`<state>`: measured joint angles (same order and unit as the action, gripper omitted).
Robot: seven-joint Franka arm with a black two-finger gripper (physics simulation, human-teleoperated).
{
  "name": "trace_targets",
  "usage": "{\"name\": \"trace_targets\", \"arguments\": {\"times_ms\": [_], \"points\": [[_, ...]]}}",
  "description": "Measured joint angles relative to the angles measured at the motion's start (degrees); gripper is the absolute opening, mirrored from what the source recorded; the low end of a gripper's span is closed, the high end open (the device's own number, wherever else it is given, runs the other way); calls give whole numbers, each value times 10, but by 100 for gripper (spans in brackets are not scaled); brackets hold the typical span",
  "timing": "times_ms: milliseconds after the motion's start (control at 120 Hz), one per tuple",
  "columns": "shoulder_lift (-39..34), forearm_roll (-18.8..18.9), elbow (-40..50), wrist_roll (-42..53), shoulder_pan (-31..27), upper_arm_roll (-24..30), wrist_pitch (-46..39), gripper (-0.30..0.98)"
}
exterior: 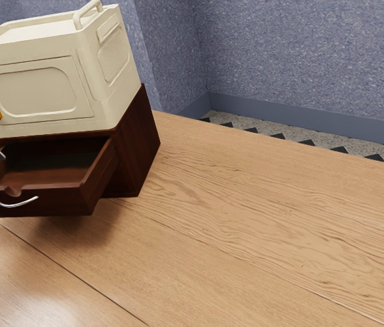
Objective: Pull the drawer handle with one arm to open the drawer
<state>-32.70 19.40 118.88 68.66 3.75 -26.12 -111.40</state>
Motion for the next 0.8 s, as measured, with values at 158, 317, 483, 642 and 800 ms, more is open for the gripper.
{"name": "trace_targets", "arguments": {"times_ms": [158, 317, 483, 642, 800], "points": [[62, -20, -111, -15, 198, -85, 66, 68], [155, -35, -181, -37, 345, -191, 107, 68], [255, -75, -231, -55, 258, -120, 128, 68], [262, -98, -234, -69, 55, 57, 137, 69], [260, -113, -235, -80, 24, 83, 145, 69]]}}
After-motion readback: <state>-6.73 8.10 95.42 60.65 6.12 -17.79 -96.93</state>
